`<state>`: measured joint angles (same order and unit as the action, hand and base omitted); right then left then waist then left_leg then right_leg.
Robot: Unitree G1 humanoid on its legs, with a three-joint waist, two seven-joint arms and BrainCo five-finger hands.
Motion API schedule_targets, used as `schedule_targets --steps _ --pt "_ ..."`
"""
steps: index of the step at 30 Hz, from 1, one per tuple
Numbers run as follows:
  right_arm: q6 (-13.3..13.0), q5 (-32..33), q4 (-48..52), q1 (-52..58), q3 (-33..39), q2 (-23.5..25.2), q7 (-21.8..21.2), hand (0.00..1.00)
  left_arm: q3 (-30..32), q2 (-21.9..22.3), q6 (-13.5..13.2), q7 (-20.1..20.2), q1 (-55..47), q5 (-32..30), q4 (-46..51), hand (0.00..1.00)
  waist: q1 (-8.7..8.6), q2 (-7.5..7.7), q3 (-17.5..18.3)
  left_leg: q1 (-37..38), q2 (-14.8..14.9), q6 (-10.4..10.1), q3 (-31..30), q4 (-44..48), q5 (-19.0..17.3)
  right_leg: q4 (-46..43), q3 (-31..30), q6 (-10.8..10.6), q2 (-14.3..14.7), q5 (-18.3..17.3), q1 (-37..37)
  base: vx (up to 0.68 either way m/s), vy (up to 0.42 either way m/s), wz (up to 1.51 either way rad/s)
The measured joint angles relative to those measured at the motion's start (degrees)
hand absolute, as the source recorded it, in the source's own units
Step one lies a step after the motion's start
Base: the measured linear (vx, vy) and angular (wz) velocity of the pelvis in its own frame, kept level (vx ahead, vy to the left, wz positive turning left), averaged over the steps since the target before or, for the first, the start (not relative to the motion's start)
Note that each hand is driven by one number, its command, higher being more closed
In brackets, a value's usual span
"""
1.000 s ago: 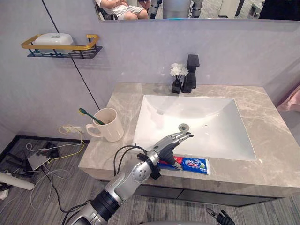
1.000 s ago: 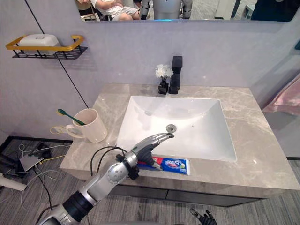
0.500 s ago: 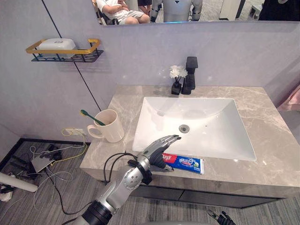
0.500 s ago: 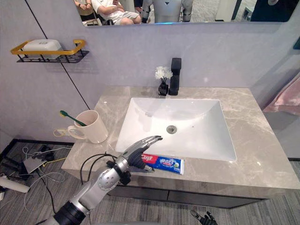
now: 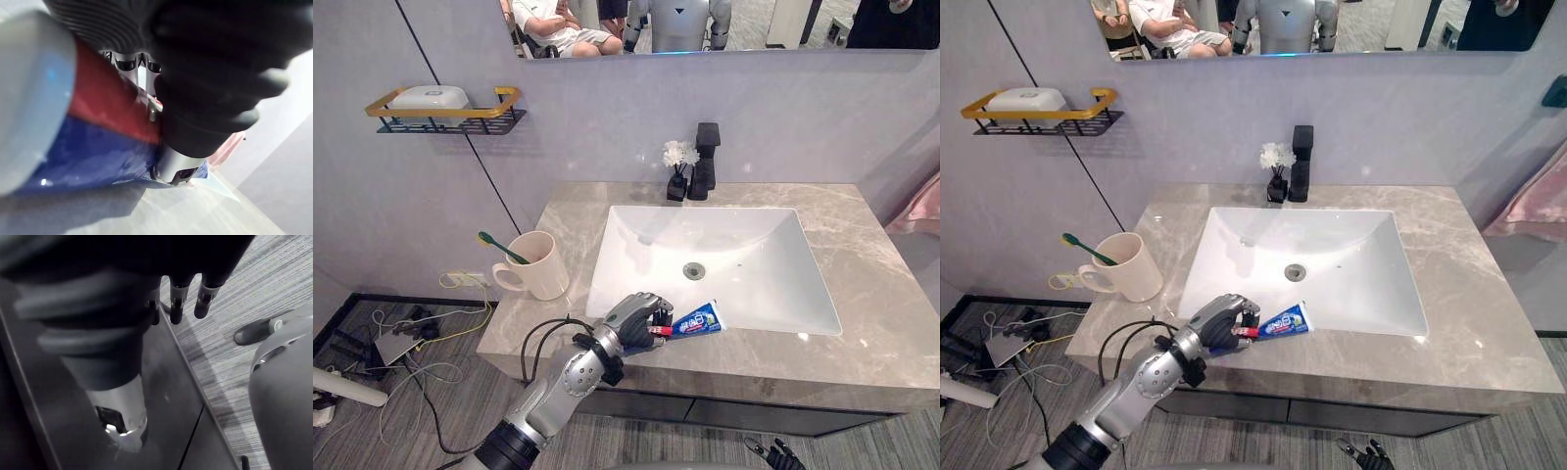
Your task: Organize washtable
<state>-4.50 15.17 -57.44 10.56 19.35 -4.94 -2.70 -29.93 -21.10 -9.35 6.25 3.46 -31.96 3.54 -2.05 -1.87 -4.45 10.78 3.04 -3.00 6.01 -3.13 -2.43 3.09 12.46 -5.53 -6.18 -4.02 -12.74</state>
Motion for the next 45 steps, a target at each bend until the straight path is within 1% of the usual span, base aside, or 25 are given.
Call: schedule_targets --steps 8,11,14,15,16,17,19,20,22,26,28,29,30,32,33,34,36,38,40,45 --pt "-0.01 0.09 0.00 0.27 0.33 0.00 0.15 0.00 0.01 -0.18 0.11 -0.31 -0.03 0.37 0.20 1.00 -0.14 0.11 -0.06 -0.03 0.00 0.00 0.19 -0.21 0.00 0.19 -0.10 0.03 0.05 0.03 0.11 -0.02 -0.009 0.00" --pt "-0.09 1.32 0.02 0.49 0.96 0.01 0.42 0.00 0.05 -0.02 0.33 -1.12 -0.03 0.42 0.43 1.00 -0.14 0.12 -0.05 -0.05 0.00 0.00 0.48 -0.48 0.00 0.25 -0.30 0.03 0.06 0.04 0.33 0.00 0.000 -0.03" --pt "-0.12 2.71 0.44 0.65 3.56 0.08 1.45 0.00 0.39 -0.02 0.94 -2.14 -0.06 1.07 1.47 1.00 -0.11 0.13 -0.05 -0.13 -0.01 0.00 0.98 -0.71 0.00 0.22 -0.95 0.04 0.05 0.06 0.83 0.00 -0.002 -0.11" --pt "-0.15 2.84 0.72 0.90 5.32 0.12 1.64 0.00 0.71 0.76 1.40 -2.78 -0.06 1.45 2.52 1.00 0.03 0.47 0.14 -0.53 -0.01 0.00 1.54 -0.56 0.00 0.06 -1.61 0.04 0.00 0.05 1.44 0.00 -0.007 -0.12" --pt "-0.17 2.84 1.12 1.09 5.77 0.11 1.78 0.00 1.19 0.80 1.45 -2.92 -0.06 1.70 3.33 1.00 0.10 0.42 0.23 -0.65 0.00 0.00 1.88 -0.52 -0.01 -0.02 -1.67 0.04 -0.01 0.05 1.70 -0.01 -0.011 -0.14" --pt "-0.17 2.86 2.16 1.46 6.88 0.21 1.86 0.00 2.04 1.38 1.57 -3.19 -0.07 2.15 4.91 1.00 0.12 0.68 0.25 -1.00 0.01 0.00 2.08 -0.42 -0.01 -0.18 -1.90 0.05 -0.02 0.05 2.15 0.01 -0.018 -0.12" --pt "-0.43 3.21 5.99 2.66 9.92 0.29 3.11 0.00 4.15 3.22 1.65 -5.35 -0.06 2.60 9.29 1.00 0.14 1.28 0.22 -1.23 0.07 0.01 2.51 -0.03 -0.01 -1.17 -2.79 0.05 -0.08 0.01 3.02 0.00 -0.014 -0.18" --pt "-0.51 3.25 7.19 3.01 10.66 0.27 3.55 0.00 4.65 3.87 1.65 -5.77 -0.06 2.81 10.44 1.00 0.26 1.44 0.30 -1.23 0.07 0.01 2.84 0.07 -0.01 -1.29 -3.12 0.05 -0.12 0.00 3.01 -0.01 -0.008 -0.23" --pt "-0.82 3.24 13.42 4.35 13.26 0.32 4.89 0.00 6.50 6.14 1.62 -7.45 -0.08 3.89 15.33 1.00 0.18 1.79 0.42 -1.16 0.14 0.04 3.52 0.24 -0.04 -1.85 -3.65 0.04 -0.11 -0.01 3.36 -0.02 -0.015 -0.15" --pt "-1.25 2.67 24.60 6.10 15.55 0.94 6.73 0.00 9.05 8.99 1.38 -9.49 -0.20 5.47 22.14 1.00 0.52 1.90 0.51 -1.33 0.88 0.01 4.89 2.28 -1.77 -2.81 -4.91 0.17 0.08 -0.21 4.08 -0.07 -0.009 -0.17" --pt "-1.34 1.49 33.43 7.30 16.76 2.02 8.16 0.00 10.09 10.50 1.17 -10.63 -0.39 6.67 24.97 1.00 0.43 2.19 1.20 -1.67 1.05 0.03 5.21 3.26 -2.28 -3.11 -4.97 0.15 0.09 -0.33 4.19 -0.06 -0.017 -0.04" --pt "-1.34 1.06 35.54 7.52 16.84 2.13 8.48 0.00 10.38 10.89 1.17 -10.84 -0.50 6.67 25.72 1.00 0.39 2.09 1.32 -1.73 1.06 0.03 5.23 3.34 -2.28 -3.16 -4.97 0.15 0.10 -0.33 4.25 -0.05 -0.023 -0.01" --pt "-1.31 0.31 39.85 7.84 16.84 2.22 9.08 0.00 10.77 11.54 1.13 -11.47 -1.05 6.71 27.15 1.00 0.20 1.74 1.79 -2.06 1.07 0.03 5.35 3.45 -2.28 -3.32 -5.04 0.15 0.19 -0.33 4.66 -0.04 -0.020 -0.05" --pt "-1.27 -0.60 47.18 8.13 16.81 2.46 9.79 0.00 11.08 12.28 1.04 -11.61 -1.87 7.30 28.52 1.00 0.07 1.32 2.20 -2.20 1.12 0.03 5.69 3.53 -2.28 -3.51 -5.37 0.15 0.34 -0.32 5.09 -0.02 -0.022 -0.08" --pt "-0.46 -1.91 50.65 8.23 17.37 2.88 10.83 0.00 11.14 12.71 0.74 -11.57 -2.19 7.35 28.73 1.00 0.02 1.33 2.32 -2.09 1.23 0.02 5.91 3.55 -2.29 -3.58 -5.59 0.15 0.46 -0.31 5.10 -0.02 -0.020 -0.08" --pt "-0.42 -2.52 52.09 8.49 17.93 3.31 11.08 0.00 11.27 13.02 0.56 -11.54 -2.32 7.35 28.73 1.00 0.03 1.34 2.33 -2.07 1.31 -0.04 6.05 3.56 -2.32 -3.60 -5.74 0.15 0.57 -0.31 5.17 -0.02 -0.026 -0.12" --pt "-0.38 -3.97 59.19 9.19 19.08 4.51 11.32 0.00 12.65 13.39 0.40 -11.52 -2.43 7.40 28.77 1.00 0.04 1.47 2.44 -2.11 1.72 -0.31 6.79 3.73 -2.50 -3.87 -6.47 0.16 0.96 -0.30 5.70 -0.01 -0.028 -0.19" --pt "-0.69 -5.93 67.34 9.21 19.81 4.49 11.23 0.00 13.69 13.60 0.41 -11.21 -2.43 7.41 28.79 1.00 -0.36 1.94 2.75 -2.25 2.13 -0.51 7.30 3.97 -2.64 -4.00 -6.93 0.16 1.31 -0.30 6.10 0.00 -0.034 -0.16" --pt "-1.54 -6.85 70.82 8.91 21.47 4.42 11.12 0.00 13.82 13.94 0.40 -10.71 -2.44 7.41 28.80 1.00 -0.24 2.20 2.98 -2.10 2.33 -0.64 7.70 3.99 -2.74 -4.00 -7.45 0.17 1.56 -0.30 6.15 0.01 -0.030 -0.11" --pt "-2.07 -6.85 75.05 8.82 21.61 4.36 9.66 0.00 14.59 13.98 0.41 -8.83 -3.66 7.70 28.80 1.00 -0.28 2.78 3.36 -2.16 2.46 -0.79 8.26 4.04 -3.01 -4.24 -8.65 0.21 1.84 -0.27 6.93 0.00 -0.012 -0.12"
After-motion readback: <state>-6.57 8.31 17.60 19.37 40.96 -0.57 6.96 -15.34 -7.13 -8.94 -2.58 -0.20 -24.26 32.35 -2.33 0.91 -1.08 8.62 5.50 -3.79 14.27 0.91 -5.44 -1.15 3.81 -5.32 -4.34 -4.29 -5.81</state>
